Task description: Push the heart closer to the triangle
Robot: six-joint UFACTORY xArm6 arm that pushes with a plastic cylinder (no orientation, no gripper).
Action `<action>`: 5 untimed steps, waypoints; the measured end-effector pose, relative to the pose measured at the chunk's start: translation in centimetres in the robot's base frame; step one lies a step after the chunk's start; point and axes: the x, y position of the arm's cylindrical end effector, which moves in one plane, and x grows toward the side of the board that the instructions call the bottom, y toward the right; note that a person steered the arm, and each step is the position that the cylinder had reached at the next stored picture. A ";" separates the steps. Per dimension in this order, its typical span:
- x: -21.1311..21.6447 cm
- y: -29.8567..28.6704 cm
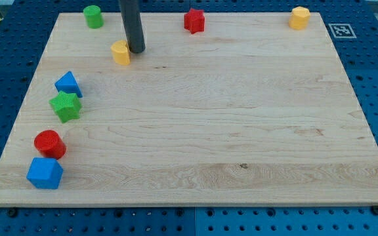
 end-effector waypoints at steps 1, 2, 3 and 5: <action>0.2 -1.7; 1.9 -2.3; 2.4 -2.8; 2.4 -4.4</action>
